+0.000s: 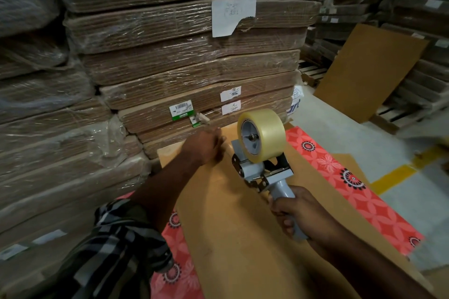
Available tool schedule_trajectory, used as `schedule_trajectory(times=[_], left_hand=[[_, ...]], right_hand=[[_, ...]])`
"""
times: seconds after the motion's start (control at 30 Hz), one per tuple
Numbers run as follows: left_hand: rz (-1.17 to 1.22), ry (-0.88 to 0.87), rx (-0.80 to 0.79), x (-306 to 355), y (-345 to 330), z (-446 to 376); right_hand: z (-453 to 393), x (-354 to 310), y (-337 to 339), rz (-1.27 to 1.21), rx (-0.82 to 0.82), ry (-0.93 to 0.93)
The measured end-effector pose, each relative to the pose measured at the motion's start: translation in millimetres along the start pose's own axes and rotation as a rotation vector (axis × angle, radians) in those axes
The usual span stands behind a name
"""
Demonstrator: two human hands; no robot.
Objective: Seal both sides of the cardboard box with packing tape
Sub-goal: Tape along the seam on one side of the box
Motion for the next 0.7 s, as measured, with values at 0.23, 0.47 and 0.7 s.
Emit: schedule_trajectory(times=[0.23, 0.47, 0.7], left_hand=[[0.081, 0.143, 0.061, -19, -13, -36], [0.208, 0.262, 0.093, -27, -25, -38], [0.209, 0.299, 0.111, -26, -24, -33]], right_hand=[[0, -3, 3, 0.000, -0.003, 0.022], [-2, 5, 4, 0.035, 0.016, -0.012], [1, 15, 1, 0.025, 0.032, -0.074]])
Point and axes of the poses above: each hand's wrist, its own z-axis away from the middle knuckle, its own y-axis out of the back of the hand, x = y × z, the point moved 4 cm from there along -z, towards the middle knuckle, and after that the axes turned 14 degrees about x, right-handed, at the moved point
